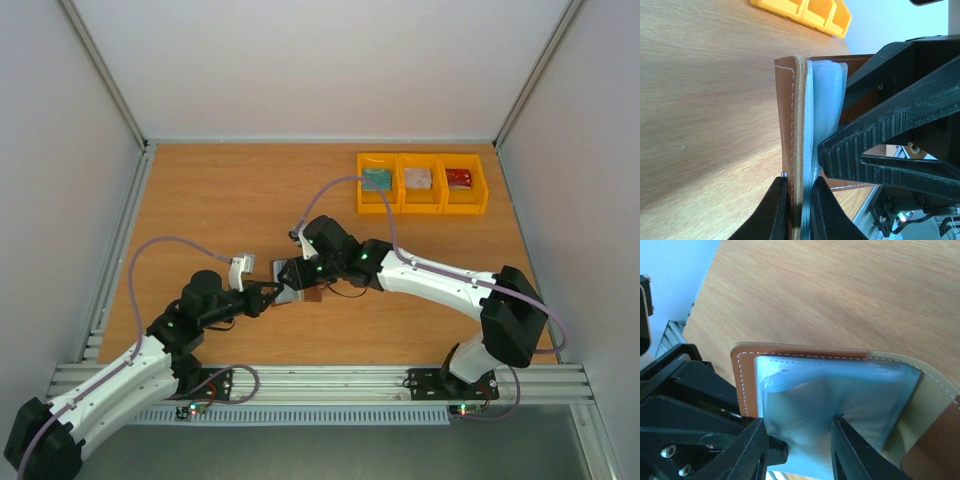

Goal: Take the credit cards out of the card holder

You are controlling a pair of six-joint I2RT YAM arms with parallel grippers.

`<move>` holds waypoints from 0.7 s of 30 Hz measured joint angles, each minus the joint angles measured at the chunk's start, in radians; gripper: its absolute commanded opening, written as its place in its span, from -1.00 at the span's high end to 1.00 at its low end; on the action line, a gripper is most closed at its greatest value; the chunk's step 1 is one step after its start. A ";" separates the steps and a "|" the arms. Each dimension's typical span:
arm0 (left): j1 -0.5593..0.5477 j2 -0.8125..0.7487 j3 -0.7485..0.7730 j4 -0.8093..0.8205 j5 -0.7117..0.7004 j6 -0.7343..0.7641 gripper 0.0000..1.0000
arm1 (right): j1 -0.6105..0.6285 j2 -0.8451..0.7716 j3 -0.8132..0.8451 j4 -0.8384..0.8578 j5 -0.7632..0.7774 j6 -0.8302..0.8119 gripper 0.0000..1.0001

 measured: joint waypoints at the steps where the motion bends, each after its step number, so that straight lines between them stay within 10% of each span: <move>1: 0.000 0.000 0.000 0.000 0.000 0.000 0.99 | -0.001 -0.005 -0.008 0.012 -0.008 0.000 0.43; 9: 0.000 -0.001 0.000 0.049 0.022 0.009 0.99 | -0.016 -0.065 -0.040 0.033 -0.021 -0.042 0.97; 21: -0.001 -0.007 0.000 0.084 0.031 0.015 0.70 | -0.022 -0.104 -0.053 0.034 -0.023 -0.112 0.98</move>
